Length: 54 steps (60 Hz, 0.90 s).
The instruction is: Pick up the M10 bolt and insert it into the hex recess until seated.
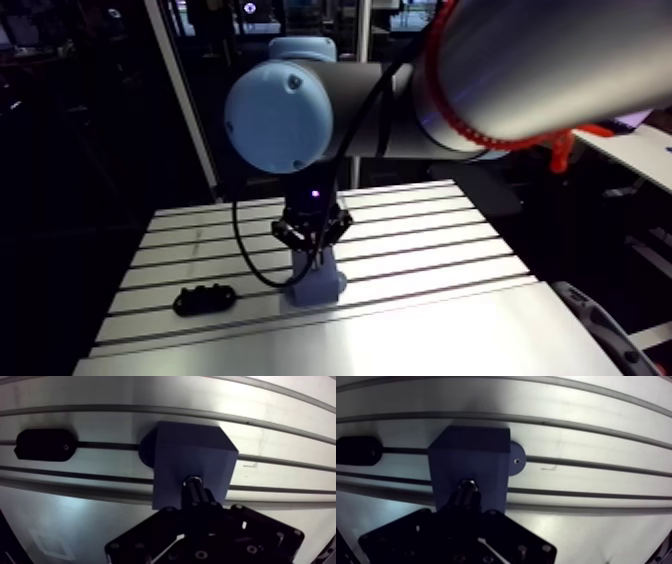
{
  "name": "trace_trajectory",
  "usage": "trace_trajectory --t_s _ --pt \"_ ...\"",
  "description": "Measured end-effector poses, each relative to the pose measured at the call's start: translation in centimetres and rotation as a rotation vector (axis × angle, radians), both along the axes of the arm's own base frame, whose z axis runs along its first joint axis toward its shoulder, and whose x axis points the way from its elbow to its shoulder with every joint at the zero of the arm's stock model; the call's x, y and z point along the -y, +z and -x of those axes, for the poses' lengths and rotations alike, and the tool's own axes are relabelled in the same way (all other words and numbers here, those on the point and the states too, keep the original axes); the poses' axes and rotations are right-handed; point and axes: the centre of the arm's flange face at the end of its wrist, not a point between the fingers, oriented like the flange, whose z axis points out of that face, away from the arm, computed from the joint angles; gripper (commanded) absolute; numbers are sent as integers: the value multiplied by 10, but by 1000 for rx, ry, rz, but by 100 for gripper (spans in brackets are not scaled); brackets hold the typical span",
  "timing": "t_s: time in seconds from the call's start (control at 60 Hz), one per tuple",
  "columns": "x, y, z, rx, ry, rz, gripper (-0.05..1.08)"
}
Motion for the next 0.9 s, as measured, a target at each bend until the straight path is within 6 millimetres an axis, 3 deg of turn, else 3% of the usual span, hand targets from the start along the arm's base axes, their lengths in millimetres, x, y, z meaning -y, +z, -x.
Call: trace_trajectory --t_s 0.9 --pt "0 0 2 -28 3 -3 108"
